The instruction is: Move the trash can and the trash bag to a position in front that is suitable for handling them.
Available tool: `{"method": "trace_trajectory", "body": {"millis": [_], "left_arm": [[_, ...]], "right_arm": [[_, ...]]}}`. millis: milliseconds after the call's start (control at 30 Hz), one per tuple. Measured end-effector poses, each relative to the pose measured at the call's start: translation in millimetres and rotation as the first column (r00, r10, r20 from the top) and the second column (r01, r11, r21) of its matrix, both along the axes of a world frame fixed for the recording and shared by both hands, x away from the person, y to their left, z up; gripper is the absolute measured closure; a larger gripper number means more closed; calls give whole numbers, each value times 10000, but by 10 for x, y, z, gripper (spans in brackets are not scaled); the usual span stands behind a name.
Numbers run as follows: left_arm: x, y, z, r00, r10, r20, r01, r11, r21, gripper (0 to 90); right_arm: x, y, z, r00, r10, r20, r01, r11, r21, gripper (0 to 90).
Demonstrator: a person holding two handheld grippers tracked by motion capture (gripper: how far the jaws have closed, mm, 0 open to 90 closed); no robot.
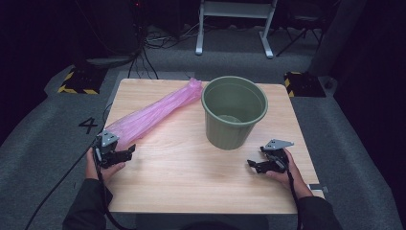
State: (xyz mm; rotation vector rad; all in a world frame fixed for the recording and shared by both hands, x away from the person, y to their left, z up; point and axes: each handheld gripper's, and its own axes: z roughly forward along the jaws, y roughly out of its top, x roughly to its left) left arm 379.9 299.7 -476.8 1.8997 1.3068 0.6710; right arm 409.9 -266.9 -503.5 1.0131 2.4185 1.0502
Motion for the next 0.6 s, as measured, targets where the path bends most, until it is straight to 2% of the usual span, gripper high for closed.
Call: {"method": "trace_trajectory", "body": {"millis": [33,167,233,333,500,600], "left_arm": [[12,19,-9,10000,-56,-62,55,9998,-174,313],[57,72,-52,9992,-122,-376,107,9992,-385,450],[73,87,-66,9990,-32,-443,20,9996,-270,554],[65,88,-58,9992,-212,-333,214,9998,38,692],[89,18,-103,9963,-441,-741,471,9981,387,817],[83,-36,-117,9927,-764,-928,795,9964,306,854]], "right_arm": [[0,-1,0,10000,12,1,-12,10000,-4,149],[0,-1,0,10000,12,1,-12,10000,-3,149],[0,-1,0,10000,12,3,-12,10000,-5,149],[0,-1,0,10000,13,1,-13,10000,-5,149],[0,2,0,10000,-20,9,20,10000,-6,149],[0,4,-1,10000,-34,11,34,10000,-4,149]]}}
